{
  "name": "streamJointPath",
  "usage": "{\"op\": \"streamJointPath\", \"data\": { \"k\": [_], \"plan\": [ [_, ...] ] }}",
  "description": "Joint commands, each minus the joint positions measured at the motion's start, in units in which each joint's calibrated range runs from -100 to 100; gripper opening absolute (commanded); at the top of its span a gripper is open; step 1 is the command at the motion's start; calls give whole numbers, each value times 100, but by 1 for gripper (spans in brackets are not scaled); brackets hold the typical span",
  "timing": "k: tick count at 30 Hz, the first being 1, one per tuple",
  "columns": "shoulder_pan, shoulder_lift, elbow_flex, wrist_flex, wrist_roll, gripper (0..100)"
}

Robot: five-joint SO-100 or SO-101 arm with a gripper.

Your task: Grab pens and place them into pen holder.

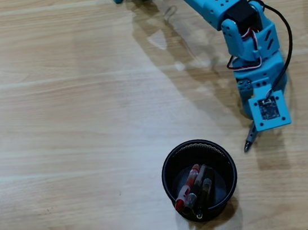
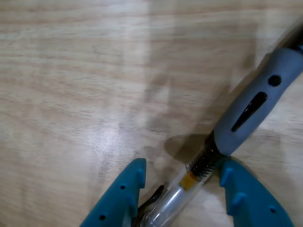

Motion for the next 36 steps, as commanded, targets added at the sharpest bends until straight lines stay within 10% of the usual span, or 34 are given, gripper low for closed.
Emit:
{"op": "streamJointPath", "data": {
  "k": [1,25,36],
  "plan": [
    [-9,53,-143,-83,-41,19],
    [-37,-41,11,619,-214,2],
    [805,-1170,-306,1202,880,2]
  ]
}}
